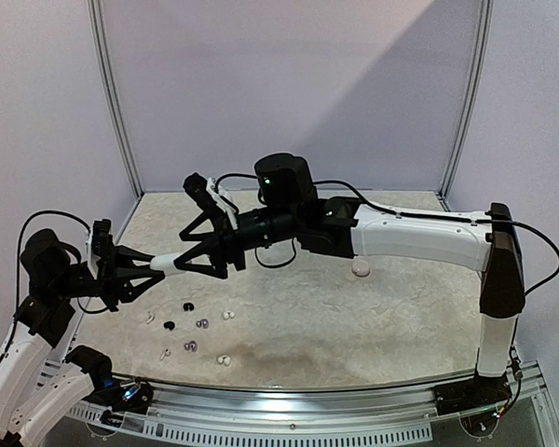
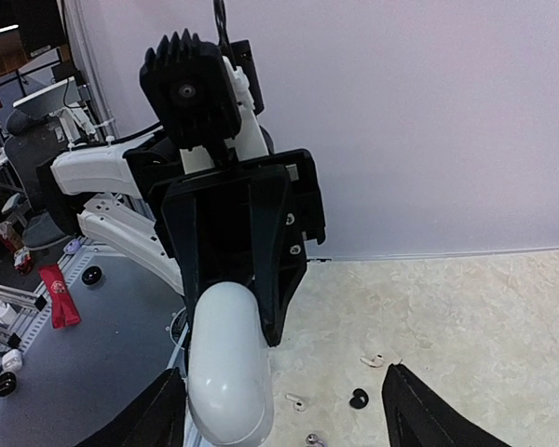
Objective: Insert the wireless bluetooth earbuds into the charging case
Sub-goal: Pass from the left arm to the right, then pass from the right arm to the left
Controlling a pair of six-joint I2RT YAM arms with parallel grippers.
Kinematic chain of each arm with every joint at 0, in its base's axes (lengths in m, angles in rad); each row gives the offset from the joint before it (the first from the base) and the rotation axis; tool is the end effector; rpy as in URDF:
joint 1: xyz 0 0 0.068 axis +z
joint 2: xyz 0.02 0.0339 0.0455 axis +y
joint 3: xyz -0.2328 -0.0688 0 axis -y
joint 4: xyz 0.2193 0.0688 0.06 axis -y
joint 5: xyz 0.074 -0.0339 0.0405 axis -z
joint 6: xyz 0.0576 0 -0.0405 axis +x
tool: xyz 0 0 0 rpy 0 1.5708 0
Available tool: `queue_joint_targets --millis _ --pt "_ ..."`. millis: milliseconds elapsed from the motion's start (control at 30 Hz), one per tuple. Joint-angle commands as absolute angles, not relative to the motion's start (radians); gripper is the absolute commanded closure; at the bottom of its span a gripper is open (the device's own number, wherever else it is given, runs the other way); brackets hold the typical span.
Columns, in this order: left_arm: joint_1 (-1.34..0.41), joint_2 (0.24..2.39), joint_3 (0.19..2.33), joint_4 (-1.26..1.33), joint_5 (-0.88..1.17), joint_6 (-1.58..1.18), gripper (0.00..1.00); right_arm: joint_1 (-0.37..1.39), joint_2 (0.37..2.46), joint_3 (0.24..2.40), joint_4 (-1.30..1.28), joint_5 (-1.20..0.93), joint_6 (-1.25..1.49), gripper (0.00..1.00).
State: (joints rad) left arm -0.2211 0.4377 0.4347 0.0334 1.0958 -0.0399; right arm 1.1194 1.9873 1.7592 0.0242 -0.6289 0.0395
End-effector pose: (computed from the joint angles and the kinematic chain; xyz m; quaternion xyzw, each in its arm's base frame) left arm 0.1145 -0.0782 0.2746 0.4261 0.5581 -0.4393 0.5603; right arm 0.1699 0.4282 0.3108 -0.5466 0.5321 0.5295 0.3712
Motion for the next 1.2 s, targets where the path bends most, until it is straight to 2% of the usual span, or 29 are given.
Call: queue_joint_targets --millis 0,233,400,633,700,733,767,833,967,1167 --pt "-0.210 0.416 0.436 0.085 1.057 -0.112 1.00 1.131 2.016 1.785 0.000 -0.638 0.027 0.32" --pt "-0.209 0.400 0.435 0.052 1.050 -0.102 1.00 1.135 2.032 1.817 -0.049 -0.639 0.012 0.72" --pt "-0.210 0.407 0.437 0.033 1.064 -0.089 1.00 1.134 2.033 1.826 -0.038 -0.663 0.011 0.89" --pt "-0.210 0.406 0.442 0.002 1.055 -0.077 1.00 1.136 2.031 1.822 -0.011 -0.677 0.011 1.00" --pt "-0.209 0.401 0.438 0.006 1.042 -0.096 0.60 1.134 2.027 1.814 0.026 -0.674 0.013 1.00" --pt "-0.209 0.399 0.434 0.014 1.042 -0.108 0.43 1.135 2.023 1.808 0.041 -0.668 0.016 1.00" --pt "-0.208 0.399 0.432 0.020 1.043 -0.117 0.37 1.135 2.017 1.803 0.051 -0.662 0.016 1.00" --pt "-0.209 0.396 0.427 0.024 1.028 -0.158 0.36 1.135 2.003 1.791 0.074 -0.651 0.015 1.00" --pt "-0.209 0.358 0.404 0.060 0.954 -0.252 0.42 1.134 1.979 1.764 0.132 -0.659 0.033 1.00" --pt "-0.211 0.339 0.342 0.273 0.936 -0.372 0.48 1.135 1.992 1.762 0.150 -0.666 0.040 1.00"
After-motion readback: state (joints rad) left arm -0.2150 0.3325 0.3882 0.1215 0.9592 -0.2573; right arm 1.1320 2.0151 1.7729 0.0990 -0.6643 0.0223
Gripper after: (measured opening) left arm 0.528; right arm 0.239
